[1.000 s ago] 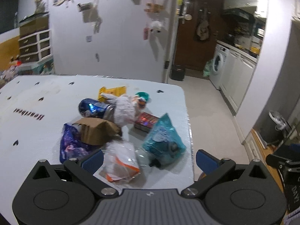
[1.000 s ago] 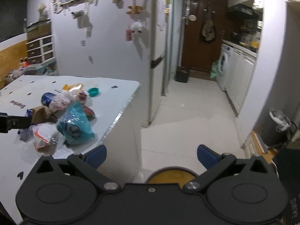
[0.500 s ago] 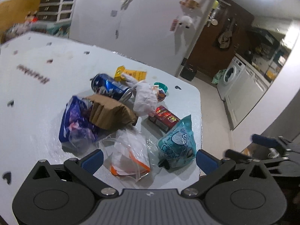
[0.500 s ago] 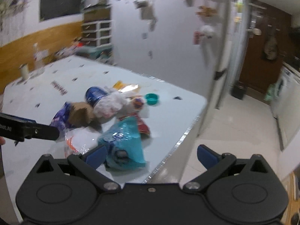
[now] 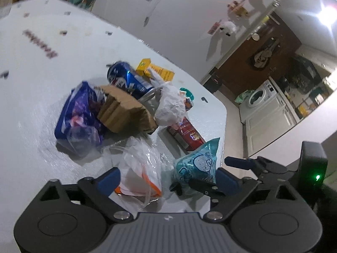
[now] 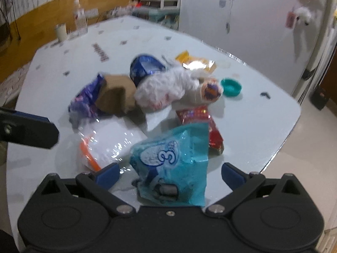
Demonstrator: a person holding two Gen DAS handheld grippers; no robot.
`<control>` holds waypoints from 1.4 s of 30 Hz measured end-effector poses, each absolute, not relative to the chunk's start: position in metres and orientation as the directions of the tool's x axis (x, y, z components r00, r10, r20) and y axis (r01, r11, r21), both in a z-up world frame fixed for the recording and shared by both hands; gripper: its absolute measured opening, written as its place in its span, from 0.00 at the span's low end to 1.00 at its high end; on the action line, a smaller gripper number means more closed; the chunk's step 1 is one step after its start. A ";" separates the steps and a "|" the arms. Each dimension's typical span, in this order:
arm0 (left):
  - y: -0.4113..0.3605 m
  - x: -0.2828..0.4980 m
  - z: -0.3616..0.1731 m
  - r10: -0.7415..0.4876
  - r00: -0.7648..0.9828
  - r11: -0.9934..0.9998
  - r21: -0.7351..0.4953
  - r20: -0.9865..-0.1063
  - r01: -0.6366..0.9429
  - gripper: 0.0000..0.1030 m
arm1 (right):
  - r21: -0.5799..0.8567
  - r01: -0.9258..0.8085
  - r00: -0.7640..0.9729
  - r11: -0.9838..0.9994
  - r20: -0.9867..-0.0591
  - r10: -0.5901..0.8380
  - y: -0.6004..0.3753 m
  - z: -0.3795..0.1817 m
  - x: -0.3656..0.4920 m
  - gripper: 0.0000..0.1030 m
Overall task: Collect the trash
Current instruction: 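Grasp the clear plastic bag with the left tool while the right tool grasps the light-blue printed bag, then carry both held bags over the yellow trash bin with both tools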
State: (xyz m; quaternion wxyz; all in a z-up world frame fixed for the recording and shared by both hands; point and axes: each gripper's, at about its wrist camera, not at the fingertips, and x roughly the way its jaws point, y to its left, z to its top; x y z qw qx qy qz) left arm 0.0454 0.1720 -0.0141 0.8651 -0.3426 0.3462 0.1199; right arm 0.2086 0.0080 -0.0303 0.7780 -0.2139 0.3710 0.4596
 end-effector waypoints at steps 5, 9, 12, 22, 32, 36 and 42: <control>0.189 0.050 -0.034 -0.069 0.716 0.629 -0.587 -0.695 -0.509 0.79 | 0.048 -0.861 0.285 0.507 -0.780 0.558 0.011 -0.037 0.222 0.93; 0.198 0.052 -0.048 -0.097 0.719 0.548 -0.640 -0.688 -0.539 0.72 | 0.087 -0.862 0.254 0.499 -0.778 0.575 0.008 -0.038 0.223 0.81; 0.203 0.055 -0.056 -0.116 0.730 0.497 -0.675 -0.674 -0.544 0.71 | 0.102 -0.862 0.243 0.496 -0.775 0.583 0.005 -0.038 0.220 0.77; 0.209 0.068 -0.078 -0.138 0.720 0.421 -0.698 -0.680 -0.579 0.41 | 0.149 -0.814 0.251 0.561 -0.781 0.572 -0.003 -0.040 0.216 0.69; 0.201 0.073 -0.068 -0.126 0.671 0.540 -0.618 -0.731 -0.571 0.16 | 0.244 -0.736 0.231 0.631 -0.786 0.573 -0.010 -0.040 0.208 0.53; 0.192 0.072 -0.051 -0.091 0.660 0.624 -0.559 -0.746 -0.546 0.14 | 0.277 -0.700 0.236 0.659 -0.780 0.579 -0.014 -0.035 0.204 0.53; 0.177 0.067 -0.030 -0.032 0.631 0.743 -0.441 -0.775 -0.504 0.13 | 0.302 -0.683 0.245 0.665 -0.763 0.598 -0.021 -0.020 0.193 0.53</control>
